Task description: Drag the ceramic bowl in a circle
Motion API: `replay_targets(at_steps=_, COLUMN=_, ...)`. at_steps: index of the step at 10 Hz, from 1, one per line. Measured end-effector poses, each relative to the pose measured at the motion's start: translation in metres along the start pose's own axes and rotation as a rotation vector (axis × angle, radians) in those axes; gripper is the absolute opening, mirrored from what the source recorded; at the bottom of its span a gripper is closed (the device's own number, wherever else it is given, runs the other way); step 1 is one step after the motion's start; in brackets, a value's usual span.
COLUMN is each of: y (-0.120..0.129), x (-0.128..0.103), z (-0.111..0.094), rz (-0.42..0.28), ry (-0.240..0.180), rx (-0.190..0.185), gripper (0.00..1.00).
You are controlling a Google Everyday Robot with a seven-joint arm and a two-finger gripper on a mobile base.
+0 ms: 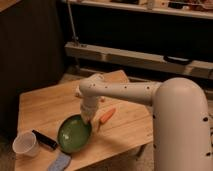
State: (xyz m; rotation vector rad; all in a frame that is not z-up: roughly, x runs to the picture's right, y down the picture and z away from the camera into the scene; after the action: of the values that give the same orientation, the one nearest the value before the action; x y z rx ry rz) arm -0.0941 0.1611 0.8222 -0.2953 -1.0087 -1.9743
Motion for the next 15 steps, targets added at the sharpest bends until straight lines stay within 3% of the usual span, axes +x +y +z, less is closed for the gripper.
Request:
replay_targets(at_steps=2, y=0.033, x=-0.003, z=-0.01, rz=0.063, ry=0.002, rx=-0.04, gripper=0.0)
replay_targets(at_steps=5, y=0.09, x=-0.029, z=-0.027, rz=0.164, ry=-0.009, rx=-0.112, gripper=0.0)
replay_targets(at_steps=8, y=0.119, x=-0.078, z=-0.04, rz=0.22, ry=-0.028, rx=-0.157, gripper=0.0)
replay_targets(at_steps=9, y=0.123, x=-0.104, z=-0.042, rz=0.223, ry=-0.044, rx=-0.168, gripper=0.0)
replay_targets(at_steps=13, y=0.08, x=-0.158, z=-0.02, rz=0.174, ry=-0.086, rx=-0.125, gripper=0.0)
replay_targets(at_steps=15, y=0.051, x=-0.16, z=-0.007, rz=0.124, ry=-0.095, rx=-0.093, gripper=0.0)
